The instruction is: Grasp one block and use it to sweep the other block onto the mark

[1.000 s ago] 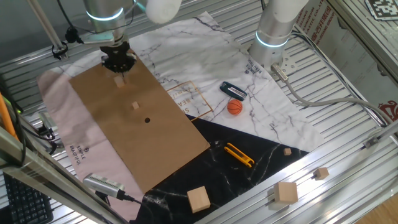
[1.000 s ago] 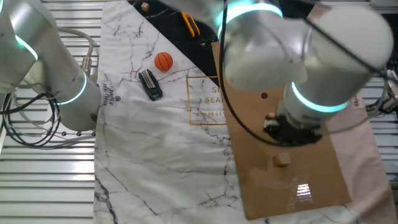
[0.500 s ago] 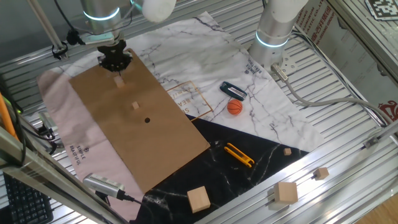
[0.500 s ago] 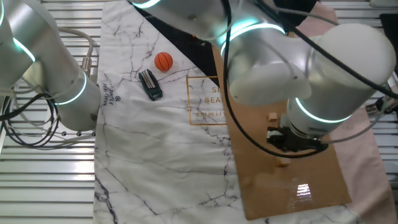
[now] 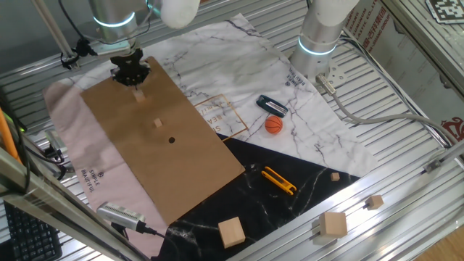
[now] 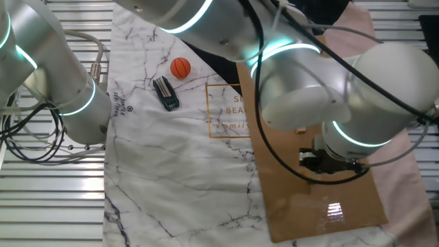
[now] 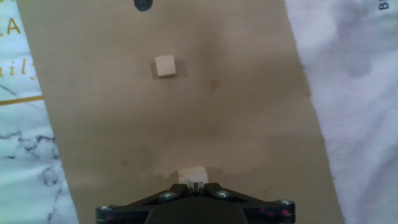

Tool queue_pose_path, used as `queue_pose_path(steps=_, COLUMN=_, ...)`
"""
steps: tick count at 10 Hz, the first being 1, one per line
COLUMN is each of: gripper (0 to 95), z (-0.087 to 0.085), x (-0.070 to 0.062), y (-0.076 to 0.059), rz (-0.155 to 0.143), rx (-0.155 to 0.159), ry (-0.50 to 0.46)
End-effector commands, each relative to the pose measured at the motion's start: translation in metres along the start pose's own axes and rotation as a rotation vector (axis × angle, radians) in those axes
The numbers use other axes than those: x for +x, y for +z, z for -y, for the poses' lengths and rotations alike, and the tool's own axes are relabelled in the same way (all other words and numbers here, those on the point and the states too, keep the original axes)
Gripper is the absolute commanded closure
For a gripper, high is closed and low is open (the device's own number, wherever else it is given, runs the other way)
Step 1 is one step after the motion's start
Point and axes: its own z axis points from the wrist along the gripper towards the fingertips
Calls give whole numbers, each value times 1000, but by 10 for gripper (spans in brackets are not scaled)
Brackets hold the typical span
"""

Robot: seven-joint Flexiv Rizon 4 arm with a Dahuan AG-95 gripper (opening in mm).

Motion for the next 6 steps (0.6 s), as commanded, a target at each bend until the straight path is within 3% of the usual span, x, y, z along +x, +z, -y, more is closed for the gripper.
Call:
queue_pose_path(steps=1, gripper=950, z=5, x=3, y=1, rz=12, rx=-3, ry=-20)
queue_pose_path(steps=6, gripper=950, z=5, x=2, y=2, rz=89, rx=-22, ry=-179)
